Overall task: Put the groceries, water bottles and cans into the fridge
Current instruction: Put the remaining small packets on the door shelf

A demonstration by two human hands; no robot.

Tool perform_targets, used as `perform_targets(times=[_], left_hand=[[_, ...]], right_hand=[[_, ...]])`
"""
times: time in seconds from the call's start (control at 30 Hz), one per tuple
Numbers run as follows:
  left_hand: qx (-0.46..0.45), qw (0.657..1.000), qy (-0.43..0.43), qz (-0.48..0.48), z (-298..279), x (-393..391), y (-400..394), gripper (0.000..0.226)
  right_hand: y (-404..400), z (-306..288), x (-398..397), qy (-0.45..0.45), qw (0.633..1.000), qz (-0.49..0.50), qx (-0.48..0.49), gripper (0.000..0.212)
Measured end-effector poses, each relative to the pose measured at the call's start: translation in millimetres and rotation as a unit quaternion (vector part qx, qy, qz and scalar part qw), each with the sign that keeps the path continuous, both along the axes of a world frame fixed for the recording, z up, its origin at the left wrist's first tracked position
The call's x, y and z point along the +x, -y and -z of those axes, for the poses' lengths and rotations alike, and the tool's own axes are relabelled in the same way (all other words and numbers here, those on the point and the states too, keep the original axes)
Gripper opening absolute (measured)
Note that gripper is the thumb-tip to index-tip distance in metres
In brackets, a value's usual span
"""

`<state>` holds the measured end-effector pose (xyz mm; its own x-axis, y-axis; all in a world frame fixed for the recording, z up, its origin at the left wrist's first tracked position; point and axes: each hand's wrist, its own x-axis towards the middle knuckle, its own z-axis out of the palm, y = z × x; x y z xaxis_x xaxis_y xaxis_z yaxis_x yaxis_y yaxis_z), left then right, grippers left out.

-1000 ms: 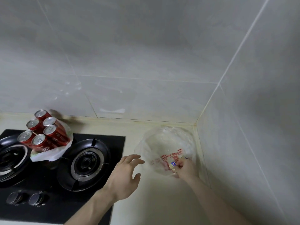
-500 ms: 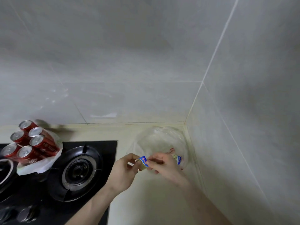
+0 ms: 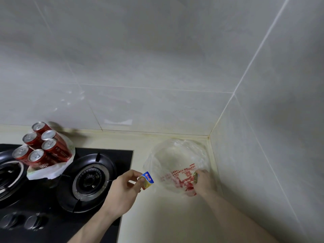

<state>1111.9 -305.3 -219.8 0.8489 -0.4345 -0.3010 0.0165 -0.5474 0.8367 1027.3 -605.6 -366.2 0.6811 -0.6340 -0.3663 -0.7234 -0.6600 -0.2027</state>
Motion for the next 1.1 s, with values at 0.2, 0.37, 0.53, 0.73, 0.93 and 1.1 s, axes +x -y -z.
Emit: perform_targets(times=[0.2,0.37,0.53,0.73,0.93,1.1], left_hand=[[-0.001,1.0,0.003,0.001,-5.8,0.1,-2.6,0.009],[-0.001,1.0,0.013,0.003,-10.8,1.1,-6.6,0.009],[-0.014,1.0,0.01,0.017,-16.1,-4.0,-6.9,0.01],[-0.025,0.998,0.001,0.063,-25.1,-13.5,-6.8,0.012],[-0.035,0.993,-0.007,0.111,-35.7,-20.1,-13.1,0.012],[-0.043,0.986,-0.031,0.157,-37.9,-23.1,-24.1,0.012]], right_hand=[[2.6,4.2,2.7,-0.02,0.999,0.012,-0.031,0.028],[-2.4,-1.9,-4.1,0.106,0.991,0.082,0.011,0.038],[-33.6,-17.7,-18.8,0.299,0.909,0.191,0.218,0.046],[-90.9,-78.3,-48.7,0.438,0.812,0.246,0.298,0.054],[-123.2,-97.7,-85.7,0.429,0.81,0.267,0.296,0.039],[-171.2,-122.8,-111.6,0.425,0.779,0.313,0.337,0.041]])
